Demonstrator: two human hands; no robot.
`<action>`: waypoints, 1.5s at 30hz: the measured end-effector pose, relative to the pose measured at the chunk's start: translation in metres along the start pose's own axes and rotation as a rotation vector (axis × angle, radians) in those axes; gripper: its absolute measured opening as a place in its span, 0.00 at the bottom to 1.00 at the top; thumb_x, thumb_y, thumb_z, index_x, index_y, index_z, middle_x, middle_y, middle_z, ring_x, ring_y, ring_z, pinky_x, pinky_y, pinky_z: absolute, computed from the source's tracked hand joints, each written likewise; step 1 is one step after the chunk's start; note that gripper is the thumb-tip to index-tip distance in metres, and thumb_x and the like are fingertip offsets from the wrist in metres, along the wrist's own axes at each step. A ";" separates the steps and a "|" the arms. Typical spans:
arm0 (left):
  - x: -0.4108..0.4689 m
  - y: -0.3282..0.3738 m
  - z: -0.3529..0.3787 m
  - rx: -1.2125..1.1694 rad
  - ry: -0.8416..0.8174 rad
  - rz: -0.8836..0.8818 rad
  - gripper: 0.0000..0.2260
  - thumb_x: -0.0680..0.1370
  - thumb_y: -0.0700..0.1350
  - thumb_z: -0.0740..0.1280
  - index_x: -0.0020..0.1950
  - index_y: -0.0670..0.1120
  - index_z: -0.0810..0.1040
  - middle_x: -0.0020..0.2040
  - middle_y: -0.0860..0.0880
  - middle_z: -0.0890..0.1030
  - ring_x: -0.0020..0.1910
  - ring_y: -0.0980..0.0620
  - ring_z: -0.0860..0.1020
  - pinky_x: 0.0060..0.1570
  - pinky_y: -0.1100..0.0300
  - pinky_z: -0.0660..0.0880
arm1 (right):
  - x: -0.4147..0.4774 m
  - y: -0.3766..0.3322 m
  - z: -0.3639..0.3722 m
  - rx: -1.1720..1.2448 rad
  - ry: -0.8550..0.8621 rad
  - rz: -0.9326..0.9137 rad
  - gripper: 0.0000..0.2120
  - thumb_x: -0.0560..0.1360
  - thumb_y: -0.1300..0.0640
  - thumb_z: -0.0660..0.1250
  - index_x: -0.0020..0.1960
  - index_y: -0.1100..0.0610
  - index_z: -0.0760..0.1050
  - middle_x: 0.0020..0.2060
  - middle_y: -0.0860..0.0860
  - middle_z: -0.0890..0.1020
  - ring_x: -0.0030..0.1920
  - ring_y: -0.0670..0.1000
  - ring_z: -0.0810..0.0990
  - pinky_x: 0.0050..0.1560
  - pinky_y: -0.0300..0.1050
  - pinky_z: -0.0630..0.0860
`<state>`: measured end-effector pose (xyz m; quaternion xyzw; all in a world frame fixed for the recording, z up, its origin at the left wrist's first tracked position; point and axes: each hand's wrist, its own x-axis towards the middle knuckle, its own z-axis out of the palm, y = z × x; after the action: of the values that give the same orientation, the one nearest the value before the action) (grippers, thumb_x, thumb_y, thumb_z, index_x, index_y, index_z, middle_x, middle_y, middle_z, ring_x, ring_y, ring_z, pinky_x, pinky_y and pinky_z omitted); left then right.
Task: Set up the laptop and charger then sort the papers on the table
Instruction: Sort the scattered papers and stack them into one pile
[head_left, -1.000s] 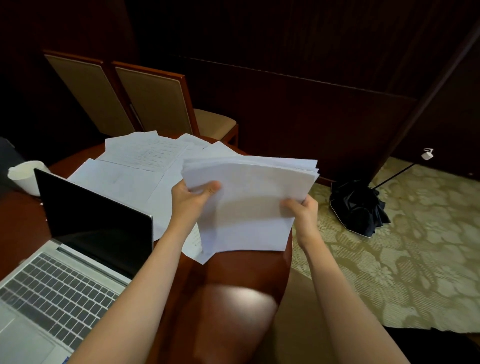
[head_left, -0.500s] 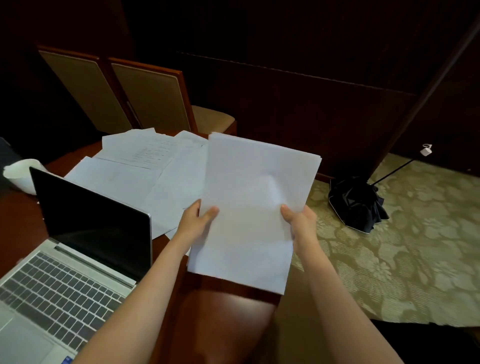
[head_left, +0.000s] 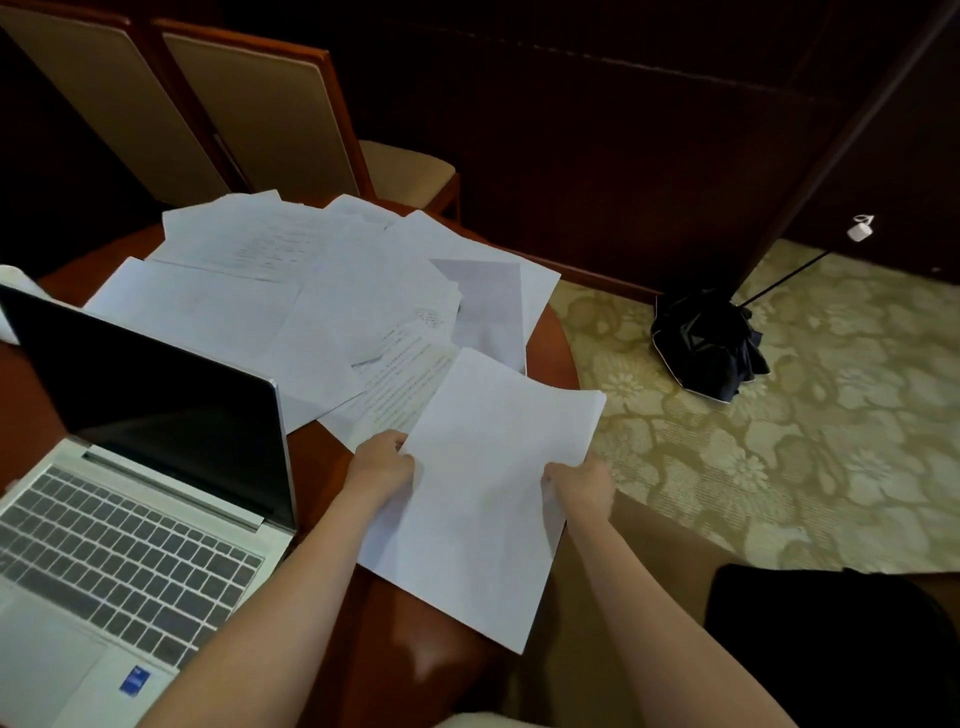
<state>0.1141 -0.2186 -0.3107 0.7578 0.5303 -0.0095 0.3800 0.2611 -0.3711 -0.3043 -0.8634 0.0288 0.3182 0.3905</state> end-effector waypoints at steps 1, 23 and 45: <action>0.002 0.000 -0.002 0.062 0.020 0.019 0.16 0.76 0.35 0.59 0.64 0.42 0.74 0.63 0.44 0.74 0.63 0.45 0.72 0.55 0.61 0.68 | 0.001 -0.001 0.002 -0.041 0.035 -0.021 0.14 0.70 0.63 0.66 0.55 0.62 0.72 0.53 0.57 0.79 0.48 0.57 0.77 0.43 0.47 0.75; 0.021 0.007 -0.005 -0.065 0.219 -0.409 0.30 0.72 0.43 0.71 0.70 0.44 0.61 0.72 0.37 0.55 0.70 0.37 0.59 0.65 0.44 0.64 | -0.004 -0.027 0.064 -0.529 -0.376 -0.542 0.16 0.72 0.62 0.63 0.60 0.56 0.68 0.45 0.53 0.76 0.52 0.56 0.77 0.46 0.45 0.69; 0.059 0.063 -0.061 -1.204 0.417 -0.364 0.12 0.78 0.43 0.62 0.60 0.42 0.72 0.40 0.50 0.73 0.35 0.54 0.70 0.28 0.64 0.67 | 0.027 -0.101 0.078 0.092 -0.878 0.218 0.28 0.77 0.34 0.51 0.52 0.59 0.74 0.44 0.56 0.82 0.40 0.54 0.80 0.37 0.43 0.71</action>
<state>0.1676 -0.1453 -0.2562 0.2973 0.6250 0.3716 0.6187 0.2718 -0.2419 -0.2924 -0.6202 -0.0347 0.6920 0.3678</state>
